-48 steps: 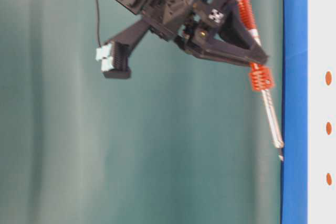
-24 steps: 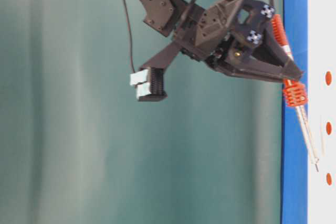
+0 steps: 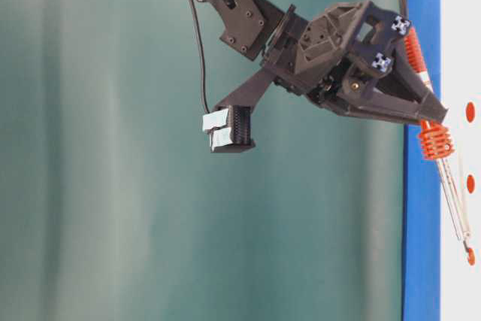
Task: Touch the tip of the soldering iron to the mark.
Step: 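Lower the iron tip onto the leftmost red dot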
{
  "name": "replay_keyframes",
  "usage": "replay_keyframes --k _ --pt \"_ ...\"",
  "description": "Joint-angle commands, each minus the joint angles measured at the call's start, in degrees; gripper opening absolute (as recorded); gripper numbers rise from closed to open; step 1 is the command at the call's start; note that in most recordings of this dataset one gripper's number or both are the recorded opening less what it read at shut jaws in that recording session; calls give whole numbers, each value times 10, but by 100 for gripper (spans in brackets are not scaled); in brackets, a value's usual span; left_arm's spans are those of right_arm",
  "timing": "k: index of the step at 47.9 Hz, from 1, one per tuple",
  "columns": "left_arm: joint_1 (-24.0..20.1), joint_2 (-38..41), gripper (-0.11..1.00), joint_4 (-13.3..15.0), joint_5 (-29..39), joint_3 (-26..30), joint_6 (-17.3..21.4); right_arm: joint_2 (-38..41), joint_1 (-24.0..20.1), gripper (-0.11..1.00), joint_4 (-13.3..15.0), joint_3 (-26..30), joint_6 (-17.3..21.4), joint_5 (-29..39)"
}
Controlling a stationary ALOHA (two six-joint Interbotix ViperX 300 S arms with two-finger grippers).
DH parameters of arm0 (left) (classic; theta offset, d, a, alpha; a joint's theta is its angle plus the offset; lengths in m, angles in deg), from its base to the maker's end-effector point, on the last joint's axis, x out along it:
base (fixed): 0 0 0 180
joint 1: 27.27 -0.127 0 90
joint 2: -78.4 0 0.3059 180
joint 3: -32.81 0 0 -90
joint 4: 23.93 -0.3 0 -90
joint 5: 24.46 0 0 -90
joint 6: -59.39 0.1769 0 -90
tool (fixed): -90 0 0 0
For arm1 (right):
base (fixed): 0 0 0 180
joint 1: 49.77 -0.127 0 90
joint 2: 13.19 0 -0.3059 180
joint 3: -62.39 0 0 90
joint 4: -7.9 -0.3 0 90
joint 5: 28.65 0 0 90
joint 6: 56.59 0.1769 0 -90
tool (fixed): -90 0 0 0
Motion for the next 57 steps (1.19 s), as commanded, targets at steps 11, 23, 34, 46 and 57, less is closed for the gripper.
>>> replay_keyframes --k 11,23,34,46,57 --pt "2 3 0 0 -3 4 1 -8 0 6 0 15 2 4" --pt "2 3 0 -1 -3 4 1 -6 0 6 0 16 2 10" --pt "2 2 0 -1 -4 4 0 -1 -2 6 0 24 2 20" --pt "2 3 0 -1 -3 4 0 4 -2 6 0 31 2 27" --pt "2 3 0 0 -3 4 0 4 -2 6 0 31 4 32"
